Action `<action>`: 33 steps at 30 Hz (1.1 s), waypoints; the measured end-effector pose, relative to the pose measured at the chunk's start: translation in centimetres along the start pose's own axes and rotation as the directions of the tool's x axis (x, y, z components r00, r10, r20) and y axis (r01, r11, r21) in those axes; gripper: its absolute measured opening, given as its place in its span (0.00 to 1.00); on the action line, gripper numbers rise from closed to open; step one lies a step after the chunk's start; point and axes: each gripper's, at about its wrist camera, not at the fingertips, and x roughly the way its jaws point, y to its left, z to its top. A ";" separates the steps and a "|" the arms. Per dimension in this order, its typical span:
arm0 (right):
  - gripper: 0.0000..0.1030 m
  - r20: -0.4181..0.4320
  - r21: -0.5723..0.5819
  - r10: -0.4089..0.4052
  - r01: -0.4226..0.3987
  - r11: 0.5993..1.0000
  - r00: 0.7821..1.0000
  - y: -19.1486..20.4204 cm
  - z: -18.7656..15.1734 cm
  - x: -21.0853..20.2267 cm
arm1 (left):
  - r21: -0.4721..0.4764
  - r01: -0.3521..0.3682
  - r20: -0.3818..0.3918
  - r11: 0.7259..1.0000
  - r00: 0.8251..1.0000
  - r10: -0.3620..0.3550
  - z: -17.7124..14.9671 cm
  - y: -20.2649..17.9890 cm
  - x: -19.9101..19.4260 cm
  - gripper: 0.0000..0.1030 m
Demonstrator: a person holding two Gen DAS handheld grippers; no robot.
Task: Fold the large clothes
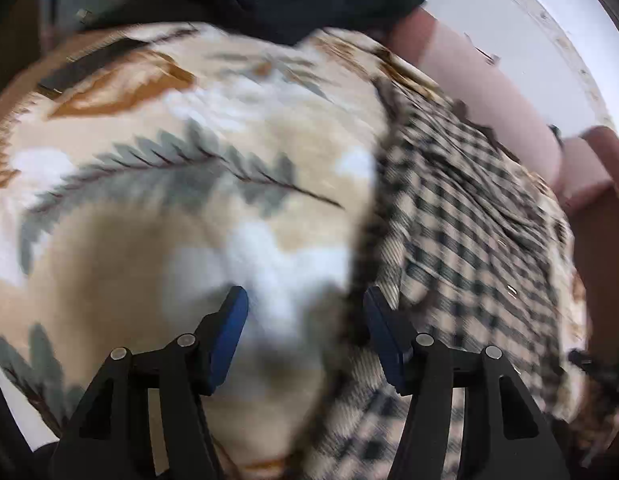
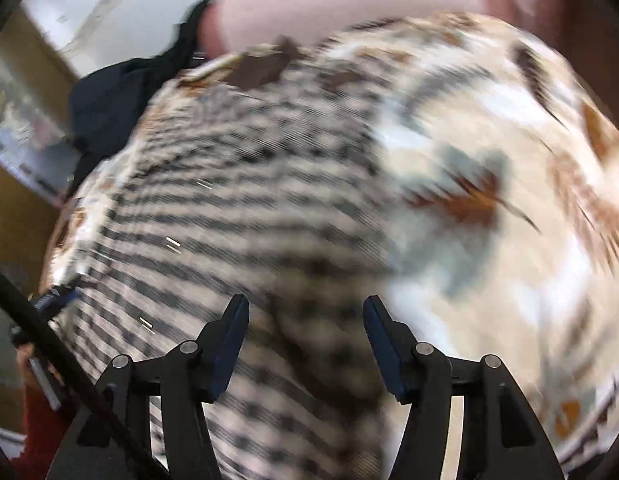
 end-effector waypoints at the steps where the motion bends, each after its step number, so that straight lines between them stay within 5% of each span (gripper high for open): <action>1: 0.62 -0.010 0.027 -0.002 0.002 1.000 1.000 -0.8 -0.7 0.1 | -0.008 0.056 -0.030 0.998 0.998 -0.056 -0.4 0.0 0.0 0.57; 7: 0.63 -0.020 0.159 0.170 -0.164 0.973 0.985 -2.9 -5.9 0.6 | 0.004 0.173 -0.091 0.985 0.981 -0.172 -4.1 -0.1 -1.0 0.56; 11: 0.64 -0.047 0.189 0.317 -0.303 0.934 0.947 -2.8 -8.4 0.4 | 0.029 0.218 -0.126 0.976 0.969 -0.212 -6.7 -0.5 -1.9 0.56; 21: 0.53 -0.045 0.211 0.395 -0.378 0.901 0.917 -2.1 -12.2 0.4 | 0.053 0.215 -0.161 0.975 0.966 -0.204 -10.5 -1.8 -2.4 0.56; 24: 0.49 -0.049 0.207 0.382 -0.365 0.908 0.923 -2.3 -13.1 -0.1 | 0.090 0.173 -0.156 0.981 0.975 -0.157 -10.8 -2.4 -2.4 0.39; 25: 0.48 -0.054 0.202 0.375 -0.358 0.912 0.925 -2.1 -13.0 -0.1 | 0.097 0.159 -0.165 0.983 0.976 -0.141 -10.9 -2.6 -2.3 0.24; 29: 0.39 -0.086 0.165 0.324 -0.308 0.937 0.942 -1.2 -13.7 0.0 | 0.116 0.152 -0.165 0.982 0.977 -0.132 -11.0 -2.9 -2.7 0.11; 31: 0.11 -0.100 0.142 0.311 -0.296 0.944 0.945 -0.9 -13.8 -0.3 | 0.098 0.155 -0.160 0.983 0.977 -0.138 -10.6 -2.9 -3.3 0.10; 33: 0.09 -0.091 0.126 0.327 -0.315 0.941 0.940 -0.7 -13.4 -1.3 | 0.062 0.184 -0.145 0.981 0.974 -0.174 -9.8 -2.8 -4.6 0.09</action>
